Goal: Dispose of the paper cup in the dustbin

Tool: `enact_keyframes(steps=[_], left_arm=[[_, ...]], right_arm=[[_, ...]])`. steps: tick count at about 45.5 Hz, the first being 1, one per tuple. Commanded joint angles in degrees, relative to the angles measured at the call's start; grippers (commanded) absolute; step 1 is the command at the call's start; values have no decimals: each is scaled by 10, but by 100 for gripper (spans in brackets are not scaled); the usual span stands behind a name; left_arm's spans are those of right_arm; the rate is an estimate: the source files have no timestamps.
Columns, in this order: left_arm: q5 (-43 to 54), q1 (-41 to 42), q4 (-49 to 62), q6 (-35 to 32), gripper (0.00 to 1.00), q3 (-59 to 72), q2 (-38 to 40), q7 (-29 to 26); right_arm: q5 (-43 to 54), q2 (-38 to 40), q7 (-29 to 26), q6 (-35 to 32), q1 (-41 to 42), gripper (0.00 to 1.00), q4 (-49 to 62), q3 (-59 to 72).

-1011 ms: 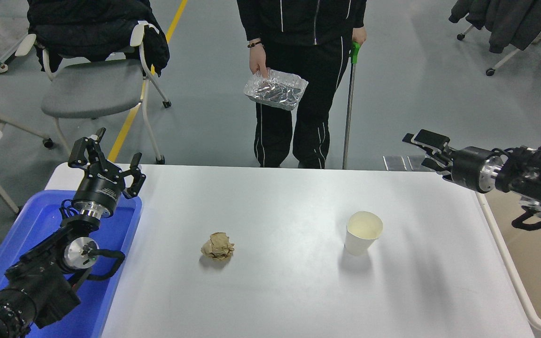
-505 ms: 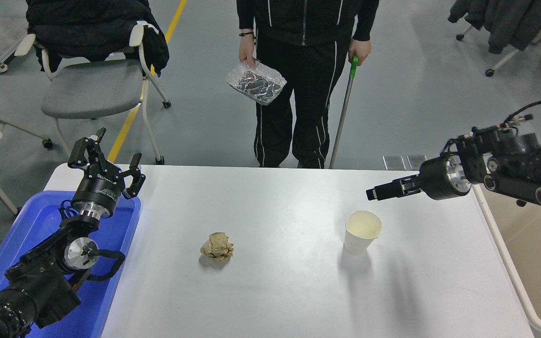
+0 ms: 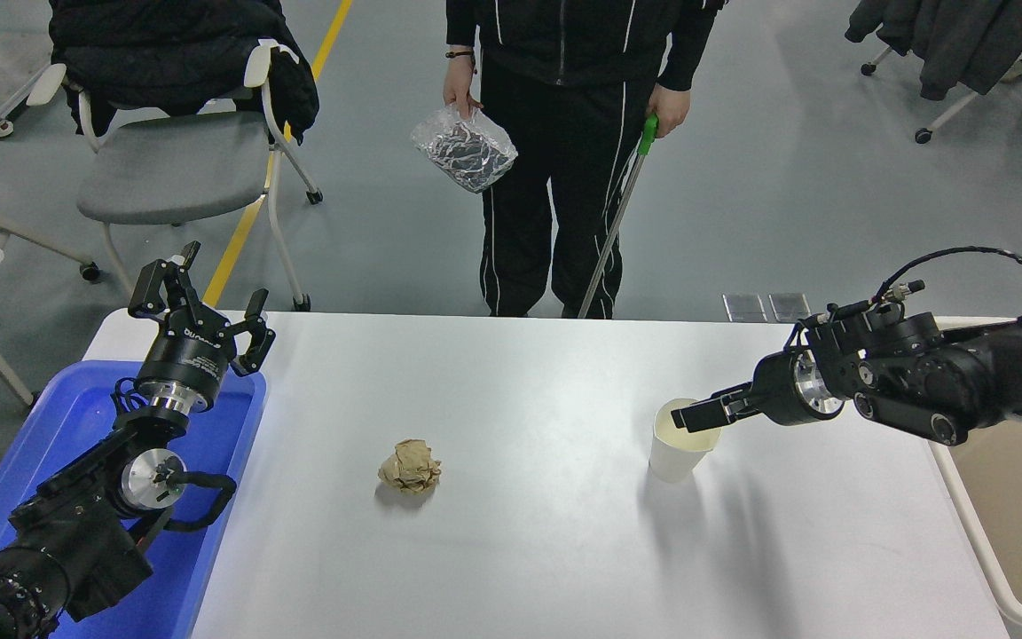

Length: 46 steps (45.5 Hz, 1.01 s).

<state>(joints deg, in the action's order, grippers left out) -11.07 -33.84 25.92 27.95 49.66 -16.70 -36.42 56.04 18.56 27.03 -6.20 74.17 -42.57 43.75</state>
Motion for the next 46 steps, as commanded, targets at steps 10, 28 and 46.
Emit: enact_keyframes(steps=[10,28,46], left_arm=[[0,0,0,0,100,0,0,0],[0,0,0,0,100,0,0,0],[0,0,0,0,100,0,0,0]], right_arm=[[0,-10,0,37,-51,94,48,-2],[0,-9,1,58,-66,56,48,-1],[-10,-1,2,55,-69,0,43,0]])
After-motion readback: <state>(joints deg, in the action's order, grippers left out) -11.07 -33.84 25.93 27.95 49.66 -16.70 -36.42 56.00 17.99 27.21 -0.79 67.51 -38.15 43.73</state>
